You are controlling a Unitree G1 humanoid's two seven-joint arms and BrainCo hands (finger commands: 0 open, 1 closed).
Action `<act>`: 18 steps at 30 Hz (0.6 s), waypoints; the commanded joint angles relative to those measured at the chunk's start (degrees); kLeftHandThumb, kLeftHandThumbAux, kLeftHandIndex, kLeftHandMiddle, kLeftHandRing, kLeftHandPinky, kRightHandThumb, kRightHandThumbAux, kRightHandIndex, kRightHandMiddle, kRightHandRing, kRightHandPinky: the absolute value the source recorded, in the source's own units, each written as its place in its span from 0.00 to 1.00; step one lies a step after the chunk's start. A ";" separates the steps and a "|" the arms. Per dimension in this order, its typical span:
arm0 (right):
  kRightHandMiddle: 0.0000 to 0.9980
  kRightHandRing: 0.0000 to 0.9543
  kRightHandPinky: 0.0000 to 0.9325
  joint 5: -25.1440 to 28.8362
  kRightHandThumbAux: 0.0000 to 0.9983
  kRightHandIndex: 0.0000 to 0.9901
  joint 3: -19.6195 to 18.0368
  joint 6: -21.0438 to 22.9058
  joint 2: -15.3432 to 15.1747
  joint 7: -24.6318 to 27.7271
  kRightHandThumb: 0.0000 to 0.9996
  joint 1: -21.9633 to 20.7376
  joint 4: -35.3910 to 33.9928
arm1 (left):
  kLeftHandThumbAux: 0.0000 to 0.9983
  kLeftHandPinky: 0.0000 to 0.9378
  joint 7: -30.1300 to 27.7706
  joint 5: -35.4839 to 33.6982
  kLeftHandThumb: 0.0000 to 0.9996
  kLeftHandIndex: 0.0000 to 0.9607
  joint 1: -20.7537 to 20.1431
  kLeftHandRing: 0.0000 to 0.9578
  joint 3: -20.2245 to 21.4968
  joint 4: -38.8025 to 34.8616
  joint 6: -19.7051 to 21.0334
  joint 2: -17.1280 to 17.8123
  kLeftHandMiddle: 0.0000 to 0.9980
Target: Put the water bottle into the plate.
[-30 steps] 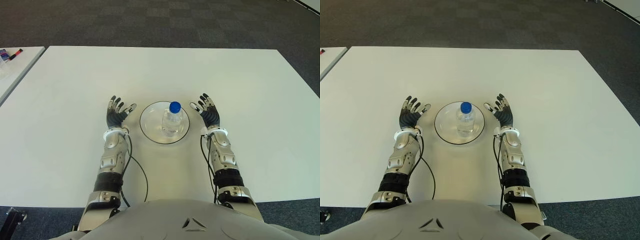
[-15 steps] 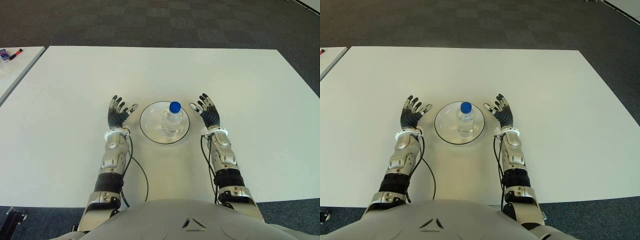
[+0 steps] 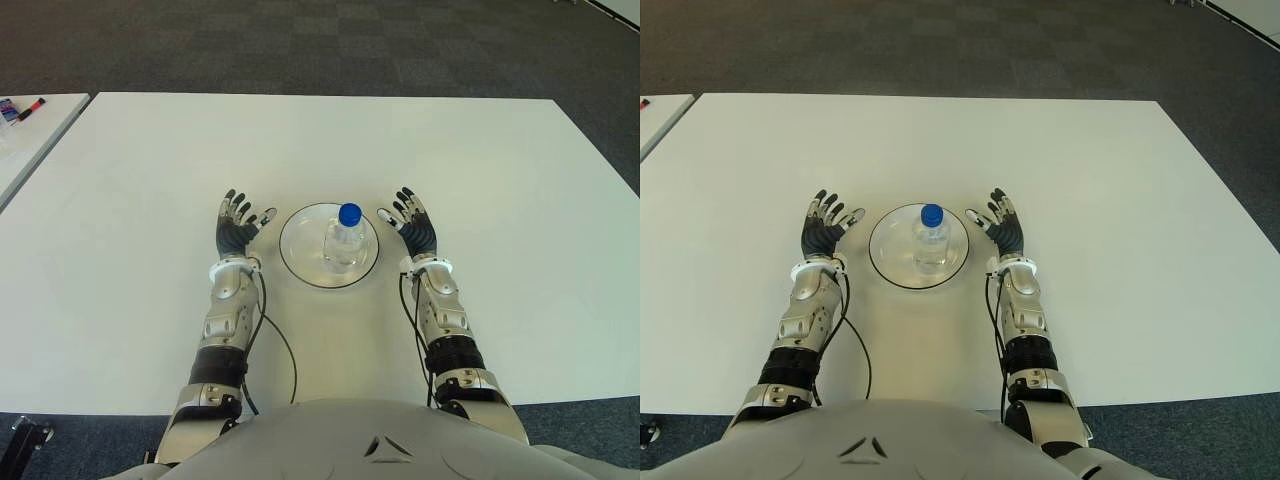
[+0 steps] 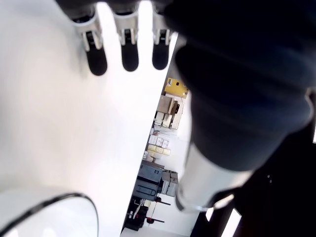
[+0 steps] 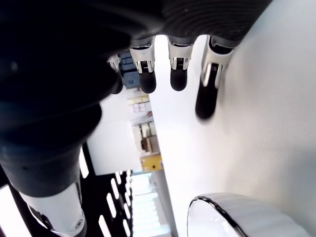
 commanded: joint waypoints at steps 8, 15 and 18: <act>0.01 0.00 0.04 -0.06 0.76 0.03 -2.14 -19.40 0.67 3.01 0.00 -4.13 24.63 | 0.95 0.17 -6.52 -2.06 0.00 0.10 0.31 0.13 0.77 8.94 -8.88 -4.34 0.12; 0.01 0.00 0.04 0.07 0.76 0.03 -3.25 -24.03 0.72 3.02 0.01 -6.31 29.33 | 0.92 0.15 -7.68 -1.47 0.00 0.09 -0.17 0.11 0.95 11.52 -12.31 -3.83 0.11; 0.02 0.00 0.05 0.08 0.76 0.04 -3.53 -25.01 0.73 2.90 0.01 -6.80 30.49 | 0.91 0.15 -7.87 -1.27 0.00 0.09 -0.27 0.10 0.97 12.06 -13.19 -3.77 0.10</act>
